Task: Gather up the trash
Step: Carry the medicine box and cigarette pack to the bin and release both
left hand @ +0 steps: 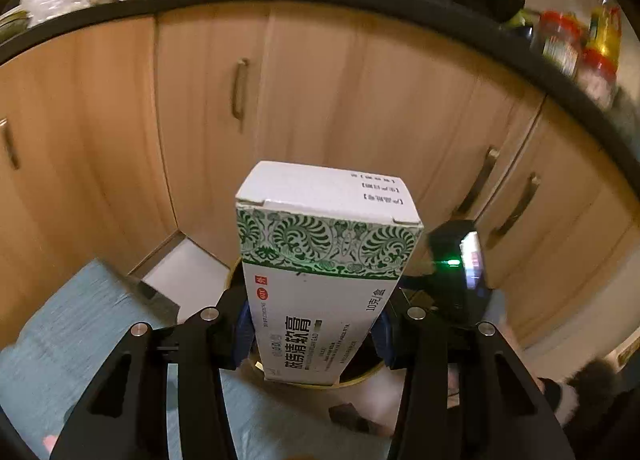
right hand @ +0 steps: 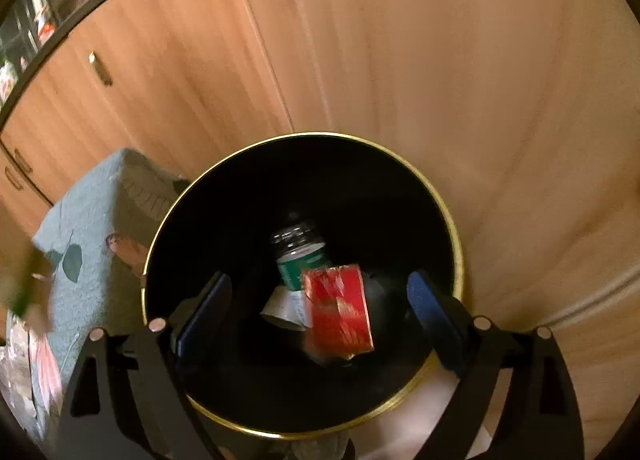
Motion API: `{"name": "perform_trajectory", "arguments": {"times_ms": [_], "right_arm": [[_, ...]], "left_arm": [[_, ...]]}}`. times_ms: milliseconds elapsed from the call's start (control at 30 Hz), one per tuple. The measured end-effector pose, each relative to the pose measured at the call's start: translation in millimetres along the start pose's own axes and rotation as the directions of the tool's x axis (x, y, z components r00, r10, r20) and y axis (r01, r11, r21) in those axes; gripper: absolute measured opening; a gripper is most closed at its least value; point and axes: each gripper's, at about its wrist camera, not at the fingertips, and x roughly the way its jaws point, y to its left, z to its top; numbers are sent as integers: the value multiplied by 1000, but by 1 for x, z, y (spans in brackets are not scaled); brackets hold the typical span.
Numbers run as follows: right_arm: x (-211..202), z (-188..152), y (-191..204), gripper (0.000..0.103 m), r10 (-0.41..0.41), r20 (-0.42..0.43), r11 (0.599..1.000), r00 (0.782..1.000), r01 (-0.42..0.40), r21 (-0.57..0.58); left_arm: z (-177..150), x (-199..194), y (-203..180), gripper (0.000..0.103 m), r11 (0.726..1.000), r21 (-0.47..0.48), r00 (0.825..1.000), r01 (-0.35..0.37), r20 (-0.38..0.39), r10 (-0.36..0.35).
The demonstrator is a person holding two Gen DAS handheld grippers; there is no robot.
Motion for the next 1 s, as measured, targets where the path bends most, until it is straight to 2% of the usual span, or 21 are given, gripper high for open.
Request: {"name": "perform_trajectory", "arguments": {"times_ms": [167,300,367,400,567,700,767,833,867,933,967,1000], "right_arm": [[-21,-14,-19,90,25,41,998,999,-28,60],[-28,-19,-19,90,29,54,997,998,-32,66],[-29,-19,-20,90,30,55,997,998,-34,63],[-30,-19,-20,90,33,54,997,998,-36,62],[-35,-20,-12,90,29,53,999,998,-31,40],[-45,-18,2,90,68,51,997,996,-69,19],[-49,-15,18,90,90,55,996,994,-89,-20],[-57,-14,43,90,151,53,986,987,-147,-72],[-59,-13,58,90,188,45,978,981,-183,-102],[-63,-18,91,91,298,1,942,955,-294,-161],[-63,-21,107,92,352,-34,918,936,-352,-183],[-63,-27,130,93,416,-87,880,905,-425,-211]], "left_arm": [[10,49,-8,45,1000,4,998,9,-55,-9],[11,82,-12,47,1000,0,995,-3,-101,3],[7,85,-7,60,1000,-13,994,-10,-108,9],[7,86,-5,73,1000,-17,994,-14,-107,12],[5,79,9,74,998,-56,995,-8,-97,2],[-3,44,22,74,998,-65,998,-24,-59,20],[-4,26,27,79,996,-86,999,-30,-41,26],[-11,3,40,91,993,-115,999,-40,-17,38],[-15,-11,44,93,990,-132,999,-48,-6,48],[-26,-44,58,94,983,-163,996,-79,21,83],[-31,-60,64,94,980,-174,994,-96,36,104],[-41,-85,73,94,975,-187,989,-122,62,135]]}}
